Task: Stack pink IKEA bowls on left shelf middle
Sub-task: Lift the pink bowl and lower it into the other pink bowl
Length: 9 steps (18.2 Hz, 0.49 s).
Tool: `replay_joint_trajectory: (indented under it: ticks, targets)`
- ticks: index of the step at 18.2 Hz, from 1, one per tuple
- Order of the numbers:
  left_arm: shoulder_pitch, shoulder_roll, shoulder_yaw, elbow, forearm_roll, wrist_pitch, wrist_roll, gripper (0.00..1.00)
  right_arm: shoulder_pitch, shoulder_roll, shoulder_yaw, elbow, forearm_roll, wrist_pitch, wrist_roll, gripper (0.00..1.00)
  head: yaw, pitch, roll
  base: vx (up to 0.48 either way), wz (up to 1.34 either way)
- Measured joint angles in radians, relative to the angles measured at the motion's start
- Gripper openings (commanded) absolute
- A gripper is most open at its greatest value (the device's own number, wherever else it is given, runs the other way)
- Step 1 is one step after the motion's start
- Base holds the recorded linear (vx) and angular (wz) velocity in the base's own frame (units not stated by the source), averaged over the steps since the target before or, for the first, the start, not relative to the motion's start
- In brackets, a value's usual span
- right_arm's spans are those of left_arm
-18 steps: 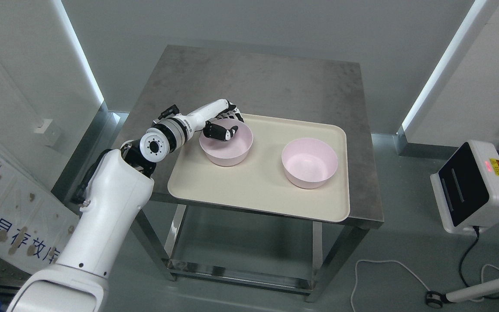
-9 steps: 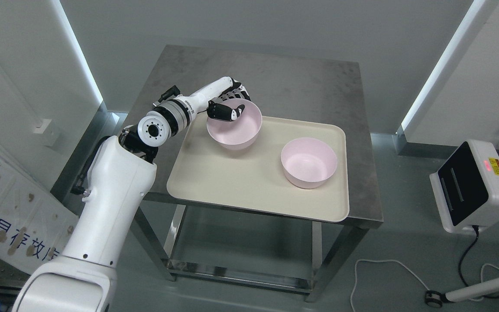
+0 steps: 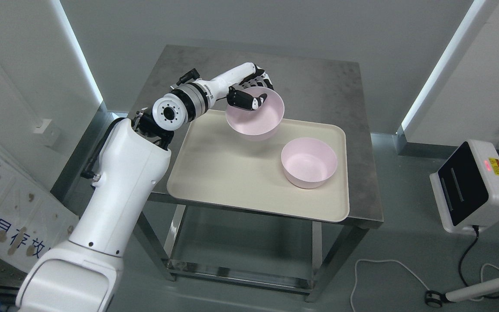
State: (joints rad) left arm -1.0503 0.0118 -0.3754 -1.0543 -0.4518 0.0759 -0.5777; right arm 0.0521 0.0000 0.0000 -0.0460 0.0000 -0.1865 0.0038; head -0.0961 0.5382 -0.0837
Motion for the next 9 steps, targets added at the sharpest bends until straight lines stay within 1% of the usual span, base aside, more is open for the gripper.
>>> replay_joint_trajectory:
  ticks: [9]
  targets:
    - [-0.073,-0.007,-0.228,-0.017,0.138,0.059,0.022,0.02,0.000,0.000,0.000,0.000,0.000,-0.005,0.000,1.00,0.0000,0.000,0.000,0.000,0.00]
